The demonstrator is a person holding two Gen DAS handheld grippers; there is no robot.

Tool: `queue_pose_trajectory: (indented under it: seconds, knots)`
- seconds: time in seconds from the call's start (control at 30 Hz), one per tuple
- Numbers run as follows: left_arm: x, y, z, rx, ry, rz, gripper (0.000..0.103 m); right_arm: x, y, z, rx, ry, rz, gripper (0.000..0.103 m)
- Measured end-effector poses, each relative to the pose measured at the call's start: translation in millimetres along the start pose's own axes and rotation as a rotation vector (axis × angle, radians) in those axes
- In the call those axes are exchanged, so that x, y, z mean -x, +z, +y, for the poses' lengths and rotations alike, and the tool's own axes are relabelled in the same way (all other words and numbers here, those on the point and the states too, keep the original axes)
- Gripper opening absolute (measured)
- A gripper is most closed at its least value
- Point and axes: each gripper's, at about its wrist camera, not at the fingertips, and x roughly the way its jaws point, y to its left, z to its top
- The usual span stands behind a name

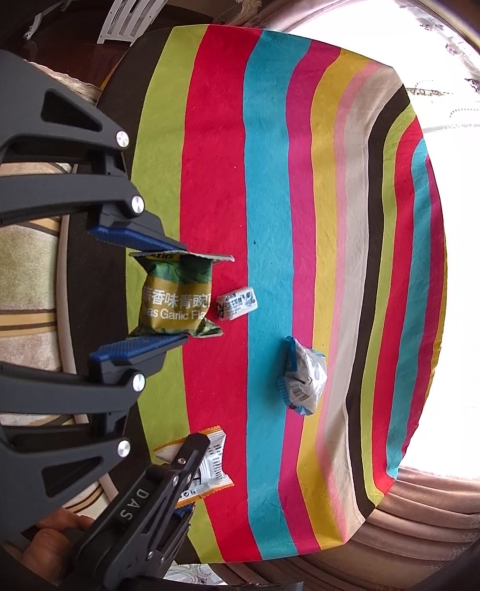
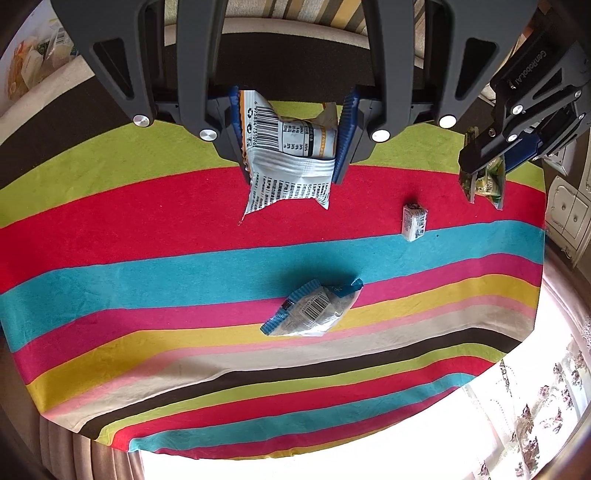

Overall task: Organize snacks
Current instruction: 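Carry the garlic chip bag and white orange-edged packet over the white box, then open both tools to drop the chip bag and packet into the box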

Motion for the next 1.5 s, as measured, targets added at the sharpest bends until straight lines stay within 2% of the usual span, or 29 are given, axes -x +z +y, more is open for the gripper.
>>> queue_pose_trajectory:
  seconds: [0.27,0.43,1.17,1.5]
  knots:
    - [9,-6,-20,-0.037,-0.034,-0.005,0.042,17,-10,-13,-0.018,-0.034,-0.014,0.039]
    - [13,-11,-34,-0.062,-0.044,0.003,0.042,30,-18,-30,-0.057,-0.027,-0.014,0.039]
    - [29,-34,-132,-0.245,-0.136,0.021,0.042,86,-53,-100,-0.147,-0.057,-0.047,0.040]
    - [39,-52,-179,-0.340,-0.220,0.038,0.042,112,-87,-170,-0.244,-0.138,-0.053,0.040]
